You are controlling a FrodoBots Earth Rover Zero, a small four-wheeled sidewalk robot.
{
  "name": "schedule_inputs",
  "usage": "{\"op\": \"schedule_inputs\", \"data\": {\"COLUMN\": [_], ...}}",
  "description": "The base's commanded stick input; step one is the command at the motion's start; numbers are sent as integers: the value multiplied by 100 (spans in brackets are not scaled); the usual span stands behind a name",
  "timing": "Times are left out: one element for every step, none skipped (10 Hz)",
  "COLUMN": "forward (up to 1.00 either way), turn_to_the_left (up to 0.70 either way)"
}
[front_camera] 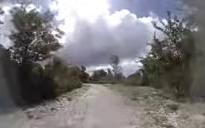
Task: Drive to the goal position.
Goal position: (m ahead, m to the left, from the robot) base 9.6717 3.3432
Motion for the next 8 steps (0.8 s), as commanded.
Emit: {"op": "schedule_inputs", "data": {"forward": [70, 70, 70, 70, 70, 70, 70, 70], "turn_to_the_left": [35, 35, 35, 0, 0, 0, 0, 0]}}
